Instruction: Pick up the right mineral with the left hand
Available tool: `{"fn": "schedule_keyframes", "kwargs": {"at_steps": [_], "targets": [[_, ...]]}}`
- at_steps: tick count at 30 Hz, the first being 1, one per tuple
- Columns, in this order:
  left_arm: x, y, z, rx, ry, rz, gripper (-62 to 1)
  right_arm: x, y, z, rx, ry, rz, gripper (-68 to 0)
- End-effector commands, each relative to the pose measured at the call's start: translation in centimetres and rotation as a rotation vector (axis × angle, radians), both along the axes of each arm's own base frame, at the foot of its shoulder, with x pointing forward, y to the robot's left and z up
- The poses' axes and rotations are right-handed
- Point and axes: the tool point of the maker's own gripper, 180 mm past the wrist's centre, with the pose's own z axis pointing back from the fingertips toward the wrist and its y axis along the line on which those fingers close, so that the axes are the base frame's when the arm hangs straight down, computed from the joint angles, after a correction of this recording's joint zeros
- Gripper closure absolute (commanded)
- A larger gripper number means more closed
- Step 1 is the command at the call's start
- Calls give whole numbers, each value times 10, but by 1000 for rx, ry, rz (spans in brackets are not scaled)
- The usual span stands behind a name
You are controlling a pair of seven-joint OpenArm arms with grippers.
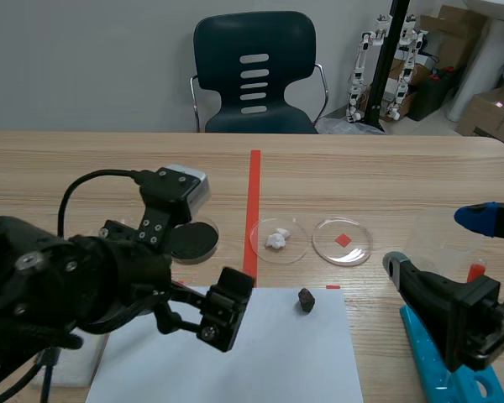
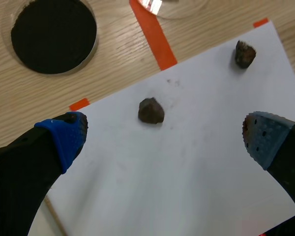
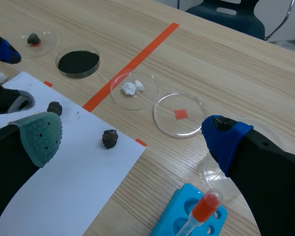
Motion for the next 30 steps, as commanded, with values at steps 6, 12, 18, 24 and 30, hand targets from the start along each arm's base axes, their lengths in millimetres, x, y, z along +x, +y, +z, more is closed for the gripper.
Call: {"fn": "schedule_keyframes", "kwargs": {"at_steps": [6,12,18,24,30], "targets": [[13,-43,0,-44,71,74,-623,3,2,11,17,-36,5,-591],[16,-73,-7,1,136,55,-623,3,2,11,17,-36,5,-591],[23,-86,-17,79,154,23,-623,3,2,11,17,-36,5,-591],[30,-104,-18,96,154,-2,-623,3,2,11,17,-36,5,-591],[33,-118,-20,114,154,-18,-623,3,2,11,17,-36,5,-591]]}}
